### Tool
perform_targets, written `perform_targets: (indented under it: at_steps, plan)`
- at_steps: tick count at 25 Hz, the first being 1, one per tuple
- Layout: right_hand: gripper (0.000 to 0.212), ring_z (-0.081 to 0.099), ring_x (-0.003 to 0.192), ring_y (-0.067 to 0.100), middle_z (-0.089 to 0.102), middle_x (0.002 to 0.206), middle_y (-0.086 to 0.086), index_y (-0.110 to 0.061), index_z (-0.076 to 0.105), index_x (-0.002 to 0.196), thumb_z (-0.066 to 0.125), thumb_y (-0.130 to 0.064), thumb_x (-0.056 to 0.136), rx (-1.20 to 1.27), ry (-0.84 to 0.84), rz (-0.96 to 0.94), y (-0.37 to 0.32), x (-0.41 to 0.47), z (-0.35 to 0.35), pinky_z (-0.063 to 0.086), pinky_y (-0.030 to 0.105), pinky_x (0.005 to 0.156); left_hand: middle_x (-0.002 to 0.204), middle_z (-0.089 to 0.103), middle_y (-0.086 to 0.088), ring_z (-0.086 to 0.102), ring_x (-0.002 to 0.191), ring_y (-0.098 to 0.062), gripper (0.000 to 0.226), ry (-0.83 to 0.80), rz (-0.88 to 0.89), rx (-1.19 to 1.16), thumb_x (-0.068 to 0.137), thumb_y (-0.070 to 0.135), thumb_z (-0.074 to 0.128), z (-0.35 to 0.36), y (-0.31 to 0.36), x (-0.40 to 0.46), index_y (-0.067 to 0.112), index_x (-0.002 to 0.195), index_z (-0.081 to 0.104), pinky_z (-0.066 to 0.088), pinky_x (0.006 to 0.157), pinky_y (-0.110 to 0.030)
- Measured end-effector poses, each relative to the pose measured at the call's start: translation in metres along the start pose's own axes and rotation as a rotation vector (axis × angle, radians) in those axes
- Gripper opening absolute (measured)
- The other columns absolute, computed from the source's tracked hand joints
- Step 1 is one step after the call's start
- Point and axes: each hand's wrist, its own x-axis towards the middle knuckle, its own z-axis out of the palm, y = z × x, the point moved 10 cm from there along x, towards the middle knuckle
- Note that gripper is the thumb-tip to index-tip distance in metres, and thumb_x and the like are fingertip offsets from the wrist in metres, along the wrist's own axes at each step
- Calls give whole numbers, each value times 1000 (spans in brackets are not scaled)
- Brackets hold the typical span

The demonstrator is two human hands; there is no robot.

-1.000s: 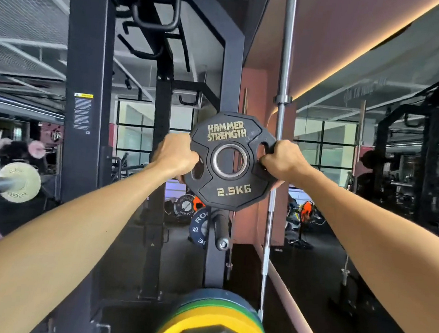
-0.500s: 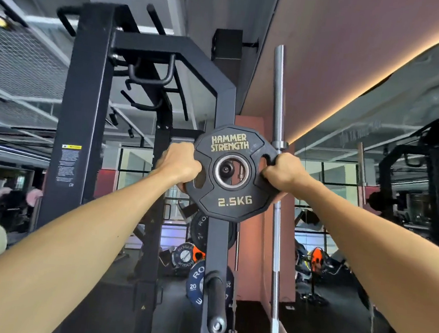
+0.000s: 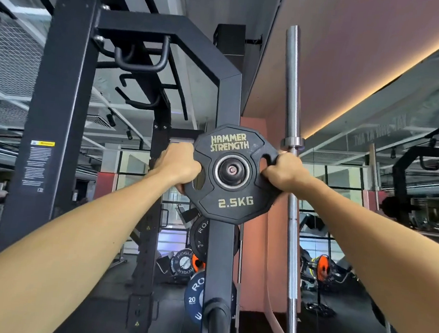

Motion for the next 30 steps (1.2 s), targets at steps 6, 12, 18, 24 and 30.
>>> perform_targets:
  at_steps: [6,12,18,24,30]
  plan:
    - [20,55,78,30,57,85,15,-7,49,64,55,-10,83,9,24,75,49,56,54,38,29,65,95,60,-12,59,83,-38,8,19,39,78,81,16,49,57,-27,55,15,88,48,53,78,-42]
    - [18,52,79,29,54,85,13,-9,47,67,55,-12,83,22,21,100,75,97,91,38,30,68,99,53,-15,49,89,-36,13,22,20,93,89,12,44,100,-48,87,8,100,38,41,76,-39]
    - [8,52,79,31,57,87,12,-5,54,84,53,-13,86,45,60,96,93,121,116,38,29,70,98,52,-13,52,90,-37,23,25,11,76,88,8,45,121,-57,113,7,109,36,44,74,-41]
    - [35,69,64,36,69,86,13,-13,48,99,41,-46,90,0,-28,233,105,94,127,55,45,81,91,58,-16,54,84,-37,30,-84,-40,180,95,22,35,124,-60,84,10,120,21,43,75,-40]
    - [50,61,106,36,60,122,13,-14,46,126,46,-50,91,-162,-176,168,100,29,118,48,45,95,96,61,-2,61,95,-32,39,-329,-7,123,85,60,44,127,-83,12,28,105,37,50,87,-41]
